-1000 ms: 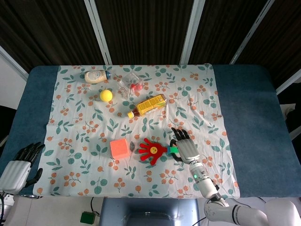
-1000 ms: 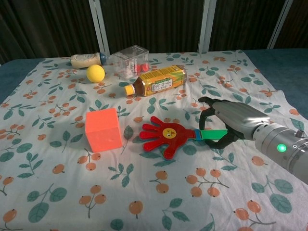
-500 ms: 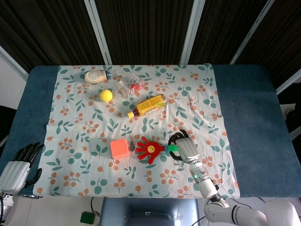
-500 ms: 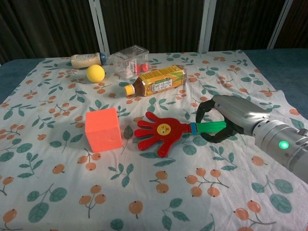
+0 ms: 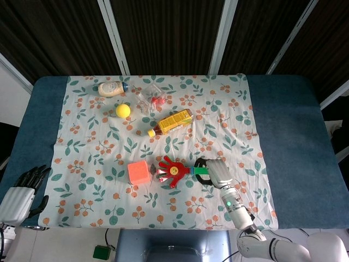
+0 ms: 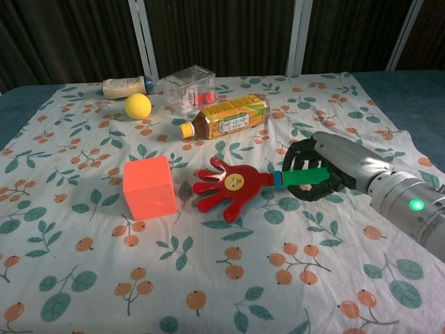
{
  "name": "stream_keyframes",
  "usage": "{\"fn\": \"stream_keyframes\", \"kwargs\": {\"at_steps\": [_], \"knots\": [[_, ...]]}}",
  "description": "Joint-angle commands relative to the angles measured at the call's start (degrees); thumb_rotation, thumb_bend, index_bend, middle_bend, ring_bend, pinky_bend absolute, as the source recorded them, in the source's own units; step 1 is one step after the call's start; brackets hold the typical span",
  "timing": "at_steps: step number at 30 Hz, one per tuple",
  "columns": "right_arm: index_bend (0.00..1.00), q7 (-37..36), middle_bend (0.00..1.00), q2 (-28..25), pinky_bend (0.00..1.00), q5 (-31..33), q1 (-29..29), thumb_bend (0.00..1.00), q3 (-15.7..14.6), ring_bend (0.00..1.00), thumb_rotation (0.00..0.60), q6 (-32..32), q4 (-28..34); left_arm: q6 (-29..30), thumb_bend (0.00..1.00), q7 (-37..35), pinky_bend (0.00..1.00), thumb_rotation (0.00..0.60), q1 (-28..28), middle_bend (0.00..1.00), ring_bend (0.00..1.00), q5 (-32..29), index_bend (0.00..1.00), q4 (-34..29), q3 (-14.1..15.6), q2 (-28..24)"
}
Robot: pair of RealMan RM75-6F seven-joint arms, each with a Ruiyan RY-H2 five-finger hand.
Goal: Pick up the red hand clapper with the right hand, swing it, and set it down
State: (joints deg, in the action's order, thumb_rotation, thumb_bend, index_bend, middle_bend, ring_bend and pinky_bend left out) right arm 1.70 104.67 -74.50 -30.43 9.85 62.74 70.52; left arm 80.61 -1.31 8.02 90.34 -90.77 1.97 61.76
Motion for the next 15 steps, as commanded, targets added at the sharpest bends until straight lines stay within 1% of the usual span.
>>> {"fn": "stream_keyframes", "kwargs": {"at_steps": [1, 4, 8, 11, 13, 15], "knots": [[0.94, -6.3, 0.73, 0.0, 0.79, -1.2, 0.6, 0.52, 0.7, 0.73, 0.6, 0.9, 0.4, 0.2, 0.47, 0.0, 0.14, 0.6, -0.2, 0.03, 0.04, 0.1, 0.0, 0.0, 0.1, -0.1], [0.96, -13.2, 0.74, -0.2, 0.81, -4.3, 1.2, 0.54, 0.8, 0.74, 0.6, 3.7, 0.7, 0.1, 0.47, 0.1, 0.14, 0.6, -0.1, 0.03, 0.04, 0.0, 0.0, 0.0, 0.0, 0.0], [0.96, -26.2, 0.76, -0.9, 0.81, -9.8, 2.8, 0.54, -0.2, 0.75, 0.6, 9.8, 1.5, 0.1, 0.47, 0.2, 0.14, 0.6, -0.1, 0.03, 0.04, -0.1, 0.0, -0.1, -0.1, 0.0], [0.96, -39.9, 0.76, -2.5, 0.81, -14.2, 4.5, 0.54, -1.0, 0.75, 0.6, 15.5, 4.3, -0.1, 0.47, 0.6, 0.14, 0.6, 0.0, 0.03, 0.04, -0.3, 0.0, -0.2, -0.1, 0.1], [0.96, -48.6, 0.76, -3.8, 0.81, -16.8, 5.5, 0.54, -1.8, 0.75, 0.6, 19.1, 4.7, -0.1, 0.47, 0.7, 0.14, 0.6, -0.1, 0.03, 0.04, -0.3, 0.0, -0.1, 0.0, 0.2], [0.96, -55.7, 0.76, -4.3, 0.81, -18.1, 6.5, 0.55, -1.3, 0.76, 0.6, 23.1, 5.5, -0.2, 0.47, 0.9, 0.14, 0.6, -0.1, 0.03, 0.04, -0.3, 0.0, -0.1, 0.0, 0.2]]}}
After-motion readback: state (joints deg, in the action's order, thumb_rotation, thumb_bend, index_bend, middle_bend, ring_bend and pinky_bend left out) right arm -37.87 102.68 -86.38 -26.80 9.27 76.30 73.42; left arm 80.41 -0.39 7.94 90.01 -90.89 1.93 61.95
